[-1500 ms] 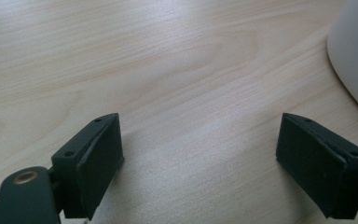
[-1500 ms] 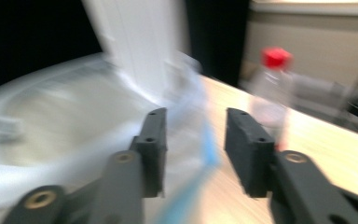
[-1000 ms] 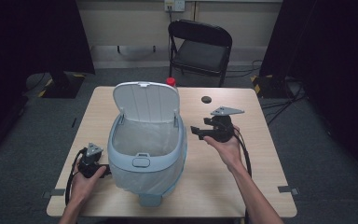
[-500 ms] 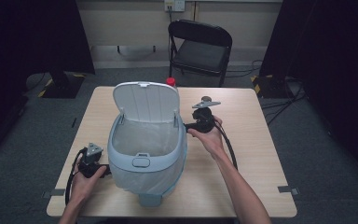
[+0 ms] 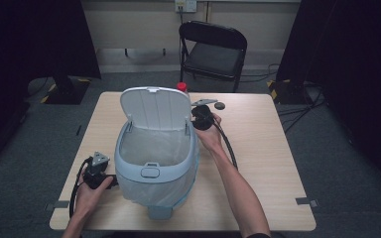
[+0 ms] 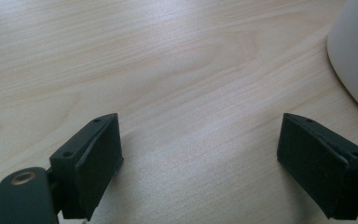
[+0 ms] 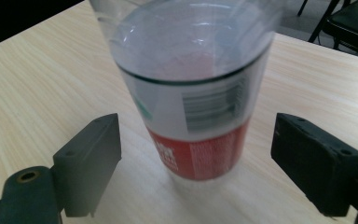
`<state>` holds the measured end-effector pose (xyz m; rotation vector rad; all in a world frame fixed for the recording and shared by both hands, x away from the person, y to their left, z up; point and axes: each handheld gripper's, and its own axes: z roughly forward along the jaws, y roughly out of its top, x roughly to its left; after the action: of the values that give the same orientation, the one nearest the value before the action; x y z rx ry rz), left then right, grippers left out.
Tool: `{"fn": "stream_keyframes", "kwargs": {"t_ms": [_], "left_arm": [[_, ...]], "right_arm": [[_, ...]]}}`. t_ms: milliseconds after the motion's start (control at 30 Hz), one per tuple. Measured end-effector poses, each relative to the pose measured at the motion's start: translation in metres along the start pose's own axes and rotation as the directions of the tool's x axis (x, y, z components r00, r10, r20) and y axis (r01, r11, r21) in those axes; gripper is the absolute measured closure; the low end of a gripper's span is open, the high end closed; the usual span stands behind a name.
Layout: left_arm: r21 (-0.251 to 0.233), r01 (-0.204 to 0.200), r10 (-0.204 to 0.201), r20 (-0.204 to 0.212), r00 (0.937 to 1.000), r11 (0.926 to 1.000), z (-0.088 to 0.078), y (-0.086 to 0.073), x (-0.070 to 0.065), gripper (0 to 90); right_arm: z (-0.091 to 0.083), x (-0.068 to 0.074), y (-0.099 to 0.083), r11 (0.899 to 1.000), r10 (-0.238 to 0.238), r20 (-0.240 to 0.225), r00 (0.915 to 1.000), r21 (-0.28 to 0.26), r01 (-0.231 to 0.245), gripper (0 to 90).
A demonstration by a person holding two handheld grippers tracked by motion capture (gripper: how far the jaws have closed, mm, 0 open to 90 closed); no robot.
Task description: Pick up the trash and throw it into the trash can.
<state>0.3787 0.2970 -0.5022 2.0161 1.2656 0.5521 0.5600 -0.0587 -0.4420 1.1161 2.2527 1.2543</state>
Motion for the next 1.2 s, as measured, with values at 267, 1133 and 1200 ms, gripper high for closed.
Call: {"fn": "stream_keyframes", "kwargs": {"t_ms": [267,1133,1200], "left_arm": [[0.001,-0.001,0.001,0.0,1.0,1.0,0.0,0.0,0.0,13.4],[0.001,-0.003,0.003,-0.002,1.0,1.0,-0.001,0.0,0.0,13.4],[0.002,-0.003,0.003,-0.001,1.0,1.0,-0.001,0.0,0.0,13.4]], "right_arm": [[0.022,0.001,-0.003,1.0,0.0,0.014,0.9999,-0.015,0.0,19.0],[-0.016,-0.005,-0.011,0.999,0.022,0.026,0.9994,-0.041,-0.021,27.9],[-0.023,-0.009,-0.014,0.999,0.039,0.017,0.9991,-0.039,-0.038,28.0]]}}
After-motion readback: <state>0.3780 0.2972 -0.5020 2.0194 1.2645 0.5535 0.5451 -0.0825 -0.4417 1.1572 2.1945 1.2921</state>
